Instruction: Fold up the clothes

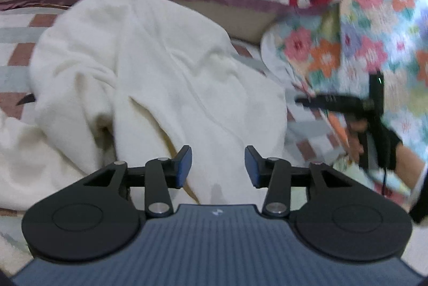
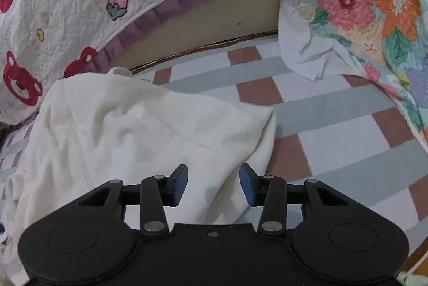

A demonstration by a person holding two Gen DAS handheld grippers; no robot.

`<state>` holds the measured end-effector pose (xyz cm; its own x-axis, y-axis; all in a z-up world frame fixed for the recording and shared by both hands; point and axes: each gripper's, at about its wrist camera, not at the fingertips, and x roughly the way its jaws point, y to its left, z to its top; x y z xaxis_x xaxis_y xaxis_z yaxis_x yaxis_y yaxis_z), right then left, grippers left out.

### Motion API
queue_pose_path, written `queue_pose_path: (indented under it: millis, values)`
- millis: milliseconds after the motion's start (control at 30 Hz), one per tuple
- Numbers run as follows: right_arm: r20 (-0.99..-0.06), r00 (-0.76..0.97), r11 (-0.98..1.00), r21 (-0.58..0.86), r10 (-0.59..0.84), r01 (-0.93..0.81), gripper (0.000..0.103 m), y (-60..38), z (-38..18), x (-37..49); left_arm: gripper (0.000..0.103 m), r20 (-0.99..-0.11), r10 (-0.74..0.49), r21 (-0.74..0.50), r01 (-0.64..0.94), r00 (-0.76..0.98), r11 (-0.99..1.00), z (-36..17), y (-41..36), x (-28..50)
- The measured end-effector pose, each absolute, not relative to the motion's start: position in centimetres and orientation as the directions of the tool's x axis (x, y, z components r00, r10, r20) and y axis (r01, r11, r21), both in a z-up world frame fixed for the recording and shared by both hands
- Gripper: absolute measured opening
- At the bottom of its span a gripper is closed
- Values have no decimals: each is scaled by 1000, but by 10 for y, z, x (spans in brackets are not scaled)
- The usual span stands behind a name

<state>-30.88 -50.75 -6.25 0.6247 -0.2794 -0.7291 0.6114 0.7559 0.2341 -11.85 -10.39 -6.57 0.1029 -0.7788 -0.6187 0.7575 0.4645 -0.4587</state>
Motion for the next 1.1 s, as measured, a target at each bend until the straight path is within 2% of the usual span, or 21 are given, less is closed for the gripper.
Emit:
queue_pose_path:
  millis: [67,100,133,167,200,267,433,567,833,933,1100]
  values:
    - [-736,590,791,123,-332,599,48,-506,-62,-303,53,-636,-770,-452,779,60,434,-68,-109,-125]
    - [-744,564,822,33,-359,568,45,-502,-64,-299,55,-649,-760,-442,791,44,424,-68,-111,-129]
    - [-759,534,848,-44,-372,528,27,-499,-68,-296,58,-662,-749,-432,802,29,413,-68,-112,-132]
    - [-773,507,867,-106,-380,488,16,-497,-73,-294,59,-675,-738,-422,812,14,402,-68,-114,-135]
    - [-791,497,878,-101,-356,469,5,-497,-77,-294,60,-685,-728,-402,827,13,393,-68,-114,-139]
    - [-823,479,899,-81,-304,431,6,-496,-85,-296,63,-705,-709,-360,855,13,373,-66,-115,-145]
    - [-845,532,932,144,-59,332,9,-481,-98,-301,66,-729,-683,-293,888,33,356,-65,-119,-154]
    - [-826,563,921,228,11,316,13,-473,-102,-299,67,-732,-681,-287,895,25,341,-67,-122,-157]
    - [-747,663,844,383,44,375,24,-487,-99,-287,71,-721,-691,-344,895,-56,286,-78,-125,-160]
    - [-736,677,835,390,30,387,25,-486,-99,-281,82,-716,-693,-365,893,-87,265,-82,-126,-161]
    - [-724,690,841,371,-4,394,26,-482,-96,-279,86,-781,-624,-266,911,-12,316,-93,-133,-166]
